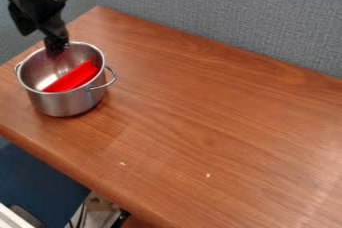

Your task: Put the red object in the metal pot

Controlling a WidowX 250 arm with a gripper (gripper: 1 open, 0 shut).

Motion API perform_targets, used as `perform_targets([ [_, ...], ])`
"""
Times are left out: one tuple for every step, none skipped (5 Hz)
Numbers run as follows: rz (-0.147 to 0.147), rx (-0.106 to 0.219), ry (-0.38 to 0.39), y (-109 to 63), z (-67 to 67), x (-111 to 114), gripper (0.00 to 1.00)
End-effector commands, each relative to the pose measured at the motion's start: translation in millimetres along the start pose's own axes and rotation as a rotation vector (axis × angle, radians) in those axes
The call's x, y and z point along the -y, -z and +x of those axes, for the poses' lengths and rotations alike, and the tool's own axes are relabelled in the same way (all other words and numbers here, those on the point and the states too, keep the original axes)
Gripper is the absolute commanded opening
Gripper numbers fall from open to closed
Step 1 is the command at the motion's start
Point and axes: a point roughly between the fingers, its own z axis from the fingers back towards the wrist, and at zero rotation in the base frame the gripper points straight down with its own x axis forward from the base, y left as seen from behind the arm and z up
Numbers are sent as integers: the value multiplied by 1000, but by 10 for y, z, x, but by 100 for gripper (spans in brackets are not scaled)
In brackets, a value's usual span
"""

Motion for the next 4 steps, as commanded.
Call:
perform_targets([
  [44, 50, -44, -56, 159, -79, 100],
  [72, 3, -130, -62, 257, -186, 100],
  [95, -52, -216, -26, 329, -275, 100],
  [84, -104, -233, 85, 250, -93, 100],
])
